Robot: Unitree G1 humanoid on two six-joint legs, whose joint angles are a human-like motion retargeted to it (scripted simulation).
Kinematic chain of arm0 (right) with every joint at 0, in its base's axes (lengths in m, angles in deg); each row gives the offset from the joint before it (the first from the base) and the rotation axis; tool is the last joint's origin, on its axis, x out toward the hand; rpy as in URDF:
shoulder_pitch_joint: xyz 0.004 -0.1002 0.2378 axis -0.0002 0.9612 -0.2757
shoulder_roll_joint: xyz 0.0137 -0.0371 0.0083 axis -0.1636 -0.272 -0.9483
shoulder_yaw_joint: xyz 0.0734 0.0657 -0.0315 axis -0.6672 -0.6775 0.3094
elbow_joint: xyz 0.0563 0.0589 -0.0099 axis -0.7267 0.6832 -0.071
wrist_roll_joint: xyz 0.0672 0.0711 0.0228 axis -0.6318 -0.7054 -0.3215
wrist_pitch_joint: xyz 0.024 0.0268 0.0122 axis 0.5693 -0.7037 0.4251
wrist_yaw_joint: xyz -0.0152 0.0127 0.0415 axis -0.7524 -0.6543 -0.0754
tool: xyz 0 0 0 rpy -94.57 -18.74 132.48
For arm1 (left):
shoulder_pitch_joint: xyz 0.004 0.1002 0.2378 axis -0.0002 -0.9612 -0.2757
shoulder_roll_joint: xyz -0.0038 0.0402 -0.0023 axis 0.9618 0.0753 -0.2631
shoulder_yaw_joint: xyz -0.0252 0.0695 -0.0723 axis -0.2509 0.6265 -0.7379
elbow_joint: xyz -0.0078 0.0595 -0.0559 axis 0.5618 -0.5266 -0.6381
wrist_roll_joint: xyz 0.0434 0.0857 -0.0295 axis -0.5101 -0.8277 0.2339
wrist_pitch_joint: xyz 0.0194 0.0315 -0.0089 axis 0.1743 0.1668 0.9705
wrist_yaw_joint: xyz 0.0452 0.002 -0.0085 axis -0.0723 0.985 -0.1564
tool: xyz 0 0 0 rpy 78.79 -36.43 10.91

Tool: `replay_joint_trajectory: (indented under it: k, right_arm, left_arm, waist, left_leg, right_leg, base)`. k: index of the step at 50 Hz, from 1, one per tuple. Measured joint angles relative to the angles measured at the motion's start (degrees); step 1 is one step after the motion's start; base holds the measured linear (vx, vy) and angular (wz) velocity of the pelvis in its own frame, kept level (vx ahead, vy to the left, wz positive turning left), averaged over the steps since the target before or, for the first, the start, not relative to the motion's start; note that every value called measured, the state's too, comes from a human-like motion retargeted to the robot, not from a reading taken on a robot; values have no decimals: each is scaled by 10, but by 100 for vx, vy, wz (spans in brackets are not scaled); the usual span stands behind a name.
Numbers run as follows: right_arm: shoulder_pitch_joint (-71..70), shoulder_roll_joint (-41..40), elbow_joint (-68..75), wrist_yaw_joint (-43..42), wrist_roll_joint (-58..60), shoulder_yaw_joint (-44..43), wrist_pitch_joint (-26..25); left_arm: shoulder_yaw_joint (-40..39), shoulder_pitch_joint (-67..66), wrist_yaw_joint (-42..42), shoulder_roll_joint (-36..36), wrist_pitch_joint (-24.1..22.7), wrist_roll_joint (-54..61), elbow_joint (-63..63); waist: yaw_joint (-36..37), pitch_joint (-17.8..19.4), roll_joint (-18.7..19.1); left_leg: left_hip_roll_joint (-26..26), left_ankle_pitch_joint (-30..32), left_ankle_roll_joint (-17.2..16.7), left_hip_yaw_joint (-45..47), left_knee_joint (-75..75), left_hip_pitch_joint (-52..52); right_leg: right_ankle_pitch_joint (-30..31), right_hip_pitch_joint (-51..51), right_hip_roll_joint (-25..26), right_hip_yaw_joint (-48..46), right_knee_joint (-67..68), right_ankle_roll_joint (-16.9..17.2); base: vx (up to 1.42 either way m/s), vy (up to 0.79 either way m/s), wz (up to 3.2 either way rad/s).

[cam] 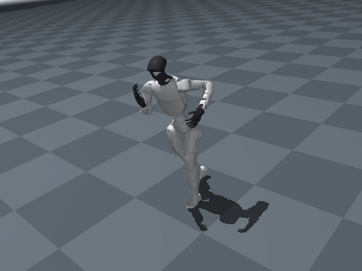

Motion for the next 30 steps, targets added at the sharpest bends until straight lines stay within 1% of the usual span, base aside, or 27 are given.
replay_joint_trajectory:
  k: [2, 3, 4, 5, 7, 8, 9, 10, 12, 13, 15, 17, 18, 20, 22, 23, 24, 25, 26, 27, 28, 29, 30]
  right_arm:
    - [28, -11, -3, 40, -27, 41, -2]
    - [43, -11, 4, 59, -22, 56, -11]
    - [60, -11, 17, 76, -15, 71, -20]
    - [79, -10, 31, 91, -7, 84, -30]
    - [119, -12, 85, 95, 1, 115, -36]
    - [141, -9, 118, 90, 27, 121, -37]
    - [168, -3, 143, 86, 51, 117, -38]
    - [197, 5, 164, 82, 75, 109, -39]
    - [273, 47, 136, 102, 70, 58, -35]
    - [311, 78, 106, 117, 51, 27, -32]
    - [377, 150, 53, 134, 16, -32, -28]
    - [422, 214, 40, 138, -1, -81, -39]
    - [439, 233, 47, 141, -6, -97, -50]
    - [460, 251, 72, 153, -3, -118, -74]
    - [449, 234, 113, 163, 33, -110, -90]
    - [430, 218, 141, 163, 58, -94, -93]
    - [405, 201, 172, 159, 74, -73, -94]
    - [378, 183, 204, 151, 85, -49, -94]
    - [348, 163, 241, 149, 77, -24, -89]
    - [311, 144, 279, 141, 71, 5, -84]
    - [261, 127, 315, 120, 67, 40, -78]
    - [207, 107, 340, 100, 73, 68, -70]
    - [150, 87, 358, 82, 83, 93, -61]
  left_arm:
    - [7, 21, 10, -25, 1, -3, 12]
    - [19, 44, 10, -36, 5, -19, 17]
    - [37, 78, 6, -46, 10, -39, 17]
    - [57, 117, 1, -57, 14, -61, 15]
    - [121, 231, -31, -89, 15, -104, -11]
    - [157, 300, -51, -108, 14, -129, -30]
    - [187, 377, -74, -124, 14, -156, -47]
    - [215, 457, -98, -140, 15, -185, -63]
    - [223, 610, -132, -166, 26, -255, -66]
    - [210, 675, -148, -182, 34, -288, -61]
    - [174, 774, -190, -214, 47, -328, -45]
    - [157, 826, -238, -236, 52, -320, -26]
    - [159, 839, -254, -240, 52, -309, -16]
    - [164, 847, -262, -237, 52, -297, -2]
    - [165, 823, -230, -222, 58, -311, 1]
    - [166, 800, -203, -214, 61, -316, 0]
    - [168, 769, -173, -210, 60, -312, -6]
    - [171, 734, -143, -207, 58, -305, -15]
    - [173, 683, -118, -206, 50, -297, -29]
    - [175, 634, -97, -206, 44, -292, -48]
    - [177, 588, -84, -211, 46, -291, -78]
    - [175, 537, -78, -211, 49, -296, -106]
    - [169, 482, -75, -207, 52, -303, -134]
  waist:
    - [-12, 4, 30]
    - [-26, 6, 47]
    - [-42, 7, 61]
    - [-59, 9, 74]
    - [-97, 23, 72]
    - [-117, 33, 64]
    - [-138, 41, 57]
    - [-159, 49, 49]
    - [-209, 50, 54]
    - [-241, 47, 66]
    - [-318, 35, 102]
    - [-389, 27, 135]
    - [-417, 23, 141]
    - [-454, 18, 138]
    - [-456, 23, 118]
    - [-445, 30, 102]
    - [-429, 37, 87]
    - [-411, 44, 71]
    - [-400, 34, 71]
    - [-386, 33, 71]
    - [-364, 52, 70]
    - [-345, 65, 75]
    - [-327, 75, 81]
  left_leg:
    - [13, 5, -31, 3, -71, 31]
    - [22, 8, -38, -4, -79, 41]
    - [29, 5, -35, -16, -73, 49]
    - [35, 0, -26, -32, -60, 56]
    - [29, -65, 22, -61, 5, 65]
    - [22, -108, 45, -72, 47, 66]
    - [18, -141, 53, -81, 82, 69]
    - [15, -170, 53, -89, 114, 72]
    - [22, -182, 16, -105, 119, 97]
    - [30, -174, -5, -116, 102, 116]
    - [54, -136, -41, -140, 54, 157]
    - [76, -66, -71, -157, 10, 196]
    - [80, -26, -83, -163, -6, 214]
    - [75, 58, -99, -175, -36, 260]
    - [61, 124, -86, -186, -55, 321]
    - [52, 146, -67, -187, -54, 352]
    - [42, 149, -45, -183, -23, 368]
    - [31, 144, -21, -175, 23, 376]
    - [42, 101, -26, -150, 156, 316]
    - [51, 63, -19, -132, 273, 268]
    - [55, 32, 15, -127, 358, 243]
    - [66, 2, 33, -125, 443, 204]
    - [81, -28, 43, -124, 529, 156]
  right_leg:
    - [11, 24, 38, 13, 47, -8]
    - [-3, 21, 53, 3, 100, -19]
    - [-27, 7, 57, -20, 172, -34]
    - [-55, -13, 55, -48, 253, -50]
    - [-118, -67, 13, -86, 421, -80]
    - [-150, -98, -8, -86, 494, -91]
    - [-176, -131, -17, -79, 551, -95]
    - [-201, -165, -22, -68, 599, -97]
    - [-225, -227, -13, -66, 618, -85]
    - [-230, -250, -8, -76, 599, -77]
    - [-227, -280, 0, -114, 508, -65]
    - [-198, -279, 6, -158, 346, -59]
    - [-180, -273, 8, -173, 253, -54]
    - [-156, -249, 8, -186, 76, -37]
    - [-160, -221, 8, -175, -21, -23]
    - [-161, -204, 7, -167, -38, -22]
    - [-155, -185, 1, -160, -39, -27]
    - [-147, -164, -7, -155, -31, -35]
    - [-163, -182, -17, -153, 27, -47]
    - [-182, -187, -22, -147, 69, -58]
    - [-206, -164, -16, -131, 80, -70]
    - [-237, -161, -9, -121, 115, -77]
    - [-272, -167, -1, -112, 161, -81]
  base:
    - [112, 3, 3]
    - [108, 4, 56]
    - [105, 3, 79]
    - [101, 2, 87]
    - [97, -1, 92]
    - [95, -5, 96]
    - [94, -8, 101]
    - [97, -9, 111]
    - [102, -9, 129]
    - [108, -9, 146]
    - [112, -12, 151]
    - [117, -22, 123]
    - [121, -31, 91]
    - [124, -39, 57]
    - [126, -44, -16]
    - [124, -43, -78]
    - [122, -40, -109]
    - [121, -34, -96]
    - [118, -29, -85]
    - [110, -26, -89]
    - [103, -25, -109]
    - [100, -23, -116]
    - [104, -20, -110]
